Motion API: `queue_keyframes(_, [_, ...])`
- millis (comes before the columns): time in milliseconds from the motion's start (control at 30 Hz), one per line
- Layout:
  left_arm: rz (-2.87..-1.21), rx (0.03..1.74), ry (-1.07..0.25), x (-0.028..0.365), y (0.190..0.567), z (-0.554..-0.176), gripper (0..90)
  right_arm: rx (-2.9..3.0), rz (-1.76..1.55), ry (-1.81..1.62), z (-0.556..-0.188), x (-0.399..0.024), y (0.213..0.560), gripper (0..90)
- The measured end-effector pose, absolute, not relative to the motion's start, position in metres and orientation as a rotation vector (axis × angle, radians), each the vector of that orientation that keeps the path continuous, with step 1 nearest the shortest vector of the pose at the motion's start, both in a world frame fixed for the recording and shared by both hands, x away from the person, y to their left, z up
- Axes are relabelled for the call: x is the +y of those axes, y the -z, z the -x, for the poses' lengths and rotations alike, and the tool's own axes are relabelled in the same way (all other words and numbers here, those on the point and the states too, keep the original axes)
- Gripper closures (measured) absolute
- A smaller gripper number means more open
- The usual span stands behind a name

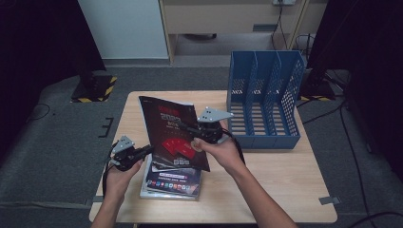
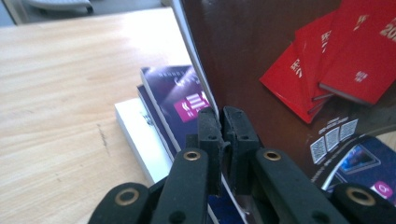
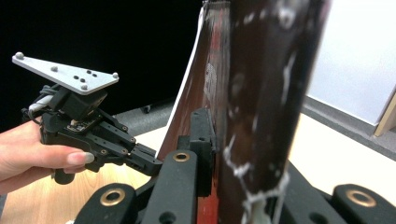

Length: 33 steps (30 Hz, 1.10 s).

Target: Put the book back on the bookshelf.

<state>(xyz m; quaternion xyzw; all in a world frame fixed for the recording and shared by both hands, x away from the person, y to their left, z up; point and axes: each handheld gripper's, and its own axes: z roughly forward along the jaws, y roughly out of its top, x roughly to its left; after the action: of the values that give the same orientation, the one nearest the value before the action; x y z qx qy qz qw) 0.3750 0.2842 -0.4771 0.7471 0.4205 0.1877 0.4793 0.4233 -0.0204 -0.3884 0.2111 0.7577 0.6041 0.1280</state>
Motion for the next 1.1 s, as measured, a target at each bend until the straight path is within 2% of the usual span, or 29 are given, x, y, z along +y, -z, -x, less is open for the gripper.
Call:
queue_keyframes(367, [-1.799,0.990,-0.484,0.287,0.472,-0.372,86.0,2.197,-0.601,-1.782,-0.424,-0.023,0.384,79.1])
queue_keyframes(1100, [-1.784,0.963,-0.502,0.286,0.470,-0.370,85.9,2.162,-0.591,-1.853,-0.428,-0.026,0.359,76.6])
